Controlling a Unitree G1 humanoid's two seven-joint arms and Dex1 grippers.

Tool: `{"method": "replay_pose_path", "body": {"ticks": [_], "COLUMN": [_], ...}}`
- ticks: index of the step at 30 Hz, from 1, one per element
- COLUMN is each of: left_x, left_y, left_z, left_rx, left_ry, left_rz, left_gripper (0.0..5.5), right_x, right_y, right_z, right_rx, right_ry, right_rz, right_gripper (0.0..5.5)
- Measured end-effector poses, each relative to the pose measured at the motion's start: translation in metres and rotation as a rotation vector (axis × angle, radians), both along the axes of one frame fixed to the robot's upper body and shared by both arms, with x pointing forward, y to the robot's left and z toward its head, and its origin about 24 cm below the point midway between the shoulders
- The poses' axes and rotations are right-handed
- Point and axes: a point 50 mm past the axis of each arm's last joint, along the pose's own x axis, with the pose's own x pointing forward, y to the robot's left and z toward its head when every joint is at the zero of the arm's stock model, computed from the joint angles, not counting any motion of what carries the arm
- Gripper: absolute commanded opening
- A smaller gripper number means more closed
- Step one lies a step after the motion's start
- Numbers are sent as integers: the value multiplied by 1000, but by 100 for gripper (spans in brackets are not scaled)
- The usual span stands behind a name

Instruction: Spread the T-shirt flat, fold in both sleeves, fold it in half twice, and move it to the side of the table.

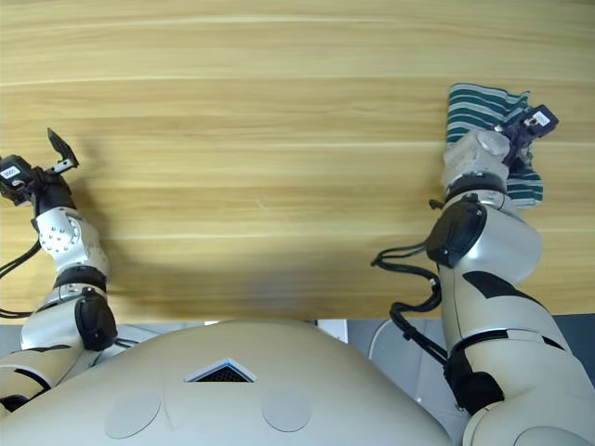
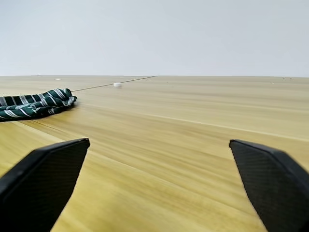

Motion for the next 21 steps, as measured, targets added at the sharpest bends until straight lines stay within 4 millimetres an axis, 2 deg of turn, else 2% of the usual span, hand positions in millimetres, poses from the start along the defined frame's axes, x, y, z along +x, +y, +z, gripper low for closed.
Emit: {"method": "replay_pose_path", "body": {"ticks": [3,5,6,7,8,9,10,12,13,14,16,18,21], "left_x": [-6,-8,-7,-7,-4,1,11,27,36,45,57,68,72], "left_y": [4,6,6,6,2,-7,-21,-48,-65,-84,-112,-143,-166], "left_z": [5,7,8,8,10,13,16,17,17,17,15,11,3], "left_rx": [13,15,18,20,50,72,78,77,68,66,93,125,113], "left_ry": [-51,-72,-73,-72,-79,-107,-145,-169,-177,-177,-151,-102,-42], "left_rz": [32,55,64,65,61,28,-8,-86,-136,-196,-298,-416,-476], "left_gripper": [537,537,537,537,537,537,537,537,537,537,537,537,537], "right_x": [4,18,33,40,60,72,77,70,57,41,23,9,5], "right_y": [2,6,15,21,52,87,128,190,219,239,246,235,230], "right_z": [5,24,43,52,72,77,70,51,32,12,-11,-29,-33], "right_rx": [-42,-155,-254,-283,-406,-451,-451,-461,-445,-425,-391,-375,-391], "right_ry": [-33,-110,-185,-218,-323,-383,-412,-441,-429,-402,-363,-311,-302], "right_rz": [7,63,146,180,352,495,658,929,1050,1154,1201,1191,1197], "right_gripper": [316,316,316,316,316,316,316,316,316,316,316,316,316]}}
